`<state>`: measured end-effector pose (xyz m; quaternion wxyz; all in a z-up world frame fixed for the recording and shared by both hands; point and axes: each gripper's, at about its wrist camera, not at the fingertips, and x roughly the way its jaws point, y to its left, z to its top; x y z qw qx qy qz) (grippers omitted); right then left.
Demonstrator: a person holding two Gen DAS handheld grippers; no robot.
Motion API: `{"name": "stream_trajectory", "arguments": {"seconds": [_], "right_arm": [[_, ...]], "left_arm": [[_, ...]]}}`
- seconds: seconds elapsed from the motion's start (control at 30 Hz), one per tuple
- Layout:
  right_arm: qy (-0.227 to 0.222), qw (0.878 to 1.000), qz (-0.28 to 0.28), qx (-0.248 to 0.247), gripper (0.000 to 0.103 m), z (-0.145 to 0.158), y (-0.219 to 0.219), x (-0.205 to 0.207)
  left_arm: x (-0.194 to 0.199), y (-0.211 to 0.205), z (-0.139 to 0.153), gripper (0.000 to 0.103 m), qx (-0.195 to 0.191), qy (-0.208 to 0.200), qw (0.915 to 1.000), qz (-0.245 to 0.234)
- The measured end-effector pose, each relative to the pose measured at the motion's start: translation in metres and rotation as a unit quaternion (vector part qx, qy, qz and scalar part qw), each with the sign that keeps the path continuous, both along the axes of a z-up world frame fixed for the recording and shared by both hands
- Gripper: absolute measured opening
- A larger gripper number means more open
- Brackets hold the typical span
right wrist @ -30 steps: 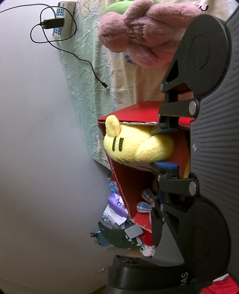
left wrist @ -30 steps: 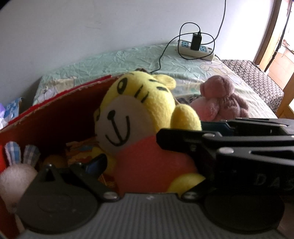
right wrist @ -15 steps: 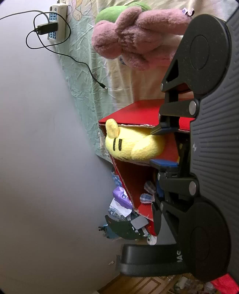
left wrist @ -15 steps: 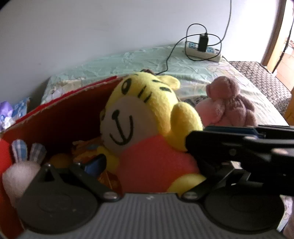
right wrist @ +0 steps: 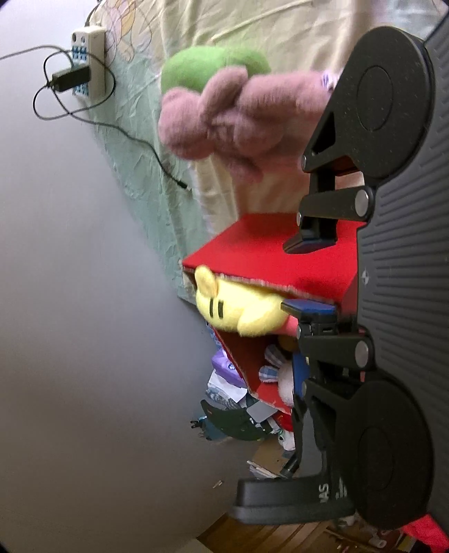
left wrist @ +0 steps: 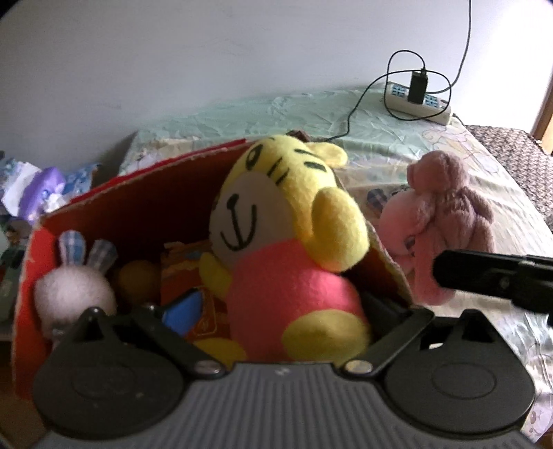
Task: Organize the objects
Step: 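Open the right tool to release the tiger and pull back, then move the right tool toward the pink teddy bear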
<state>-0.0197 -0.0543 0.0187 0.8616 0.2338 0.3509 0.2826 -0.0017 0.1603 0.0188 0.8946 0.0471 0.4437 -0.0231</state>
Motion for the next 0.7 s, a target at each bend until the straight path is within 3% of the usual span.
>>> {"name": "stream_trajectory", "arguments": {"seconds": [0.37, 0.6, 0.7], "right_arm": [[0.012, 1.0, -0.014, 0.003, 0.033, -0.004, -0.053, 0.007], [0.021, 1.0, -0.016, 0.006, 0.033, -0.008, -0.079, 0.014], [0.022, 1.0, -0.02, 0.01, 0.038, -0.011, -0.093, 0.017]], "left_arm": [[-0.002, -0.021, 0.032, 0.099, 0.003, -0.015, 0.9991, 0.04], [-0.001, -0.05, 0.045, 0.099, -0.016, -0.027, 0.9991, 0.027], [0.0, -0.066, 0.048, 0.098, -0.028, -0.032, 0.999, 0.014]]}}
